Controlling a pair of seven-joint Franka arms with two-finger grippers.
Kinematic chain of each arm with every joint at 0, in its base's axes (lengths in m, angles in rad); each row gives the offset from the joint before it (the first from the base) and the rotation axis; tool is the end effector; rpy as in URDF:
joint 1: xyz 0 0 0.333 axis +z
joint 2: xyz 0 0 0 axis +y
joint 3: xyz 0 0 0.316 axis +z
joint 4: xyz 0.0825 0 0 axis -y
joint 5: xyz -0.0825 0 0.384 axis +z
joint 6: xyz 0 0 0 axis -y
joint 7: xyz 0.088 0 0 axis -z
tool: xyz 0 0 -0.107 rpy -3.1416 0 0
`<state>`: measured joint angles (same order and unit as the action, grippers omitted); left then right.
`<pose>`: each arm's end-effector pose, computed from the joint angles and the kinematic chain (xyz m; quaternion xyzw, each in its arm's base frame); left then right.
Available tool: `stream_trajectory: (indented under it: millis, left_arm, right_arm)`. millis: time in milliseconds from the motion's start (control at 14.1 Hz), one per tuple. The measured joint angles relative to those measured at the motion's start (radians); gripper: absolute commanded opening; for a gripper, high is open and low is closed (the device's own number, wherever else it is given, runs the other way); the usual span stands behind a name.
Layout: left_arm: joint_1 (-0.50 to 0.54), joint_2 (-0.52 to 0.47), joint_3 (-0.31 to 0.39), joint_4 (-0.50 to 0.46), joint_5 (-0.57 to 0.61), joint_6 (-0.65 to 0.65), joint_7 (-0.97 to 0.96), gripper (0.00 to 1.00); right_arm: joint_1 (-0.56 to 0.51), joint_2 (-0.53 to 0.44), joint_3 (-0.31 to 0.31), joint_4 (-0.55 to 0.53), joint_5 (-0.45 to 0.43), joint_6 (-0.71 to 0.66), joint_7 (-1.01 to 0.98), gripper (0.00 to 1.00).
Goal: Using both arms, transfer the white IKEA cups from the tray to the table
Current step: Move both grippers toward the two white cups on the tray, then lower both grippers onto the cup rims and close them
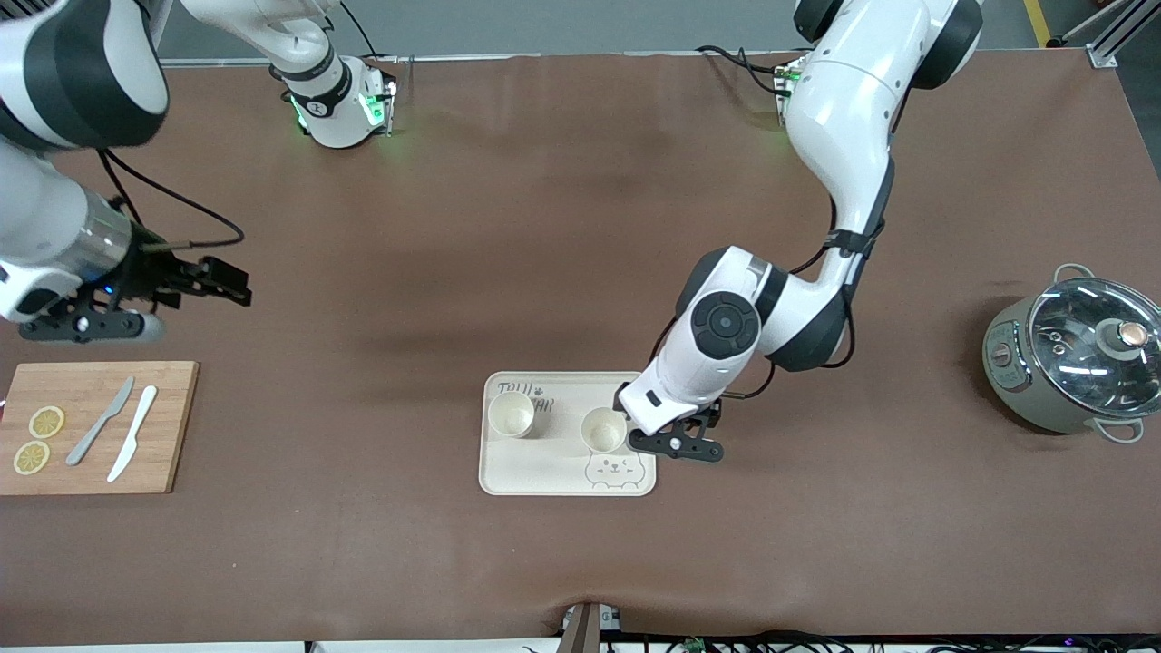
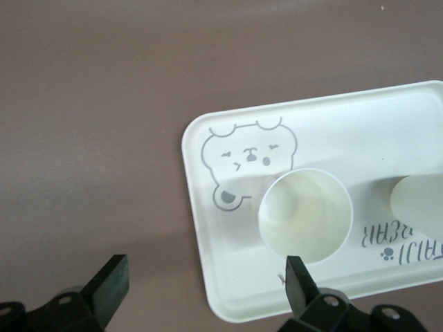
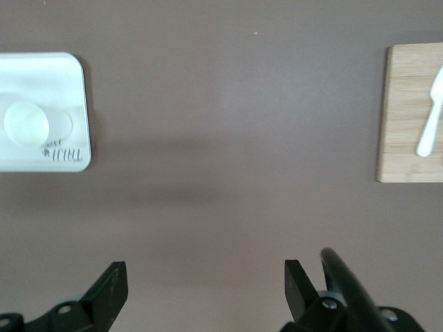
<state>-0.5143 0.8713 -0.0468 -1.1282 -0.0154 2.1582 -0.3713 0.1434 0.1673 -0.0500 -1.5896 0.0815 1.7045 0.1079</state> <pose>0.6682 -0.4068 0.2975 0.9932 -0.0810 0.0604 0.0572 0.6053 0.0665 0.5298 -0.9989 0.0135 0.0295 0.0332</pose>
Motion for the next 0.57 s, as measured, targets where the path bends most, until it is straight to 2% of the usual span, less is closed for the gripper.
stream_trajectory:
  millis: [284,568]
  left_arm:
    - [-0.022,0.065,0.002,0.002,0.0,0.098,-0.028,1.0]
    - [-0.058,0.096,0.043,0.008,0.0,0.163,-0.029,1.0]
  right_arm:
    - [0.057,0.105,0.001,-0.005,0.029,0.132,0.098,1.0]
    - [0.133,0.203,0.003,-0.006,0.058,0.267,0.208,1.0]
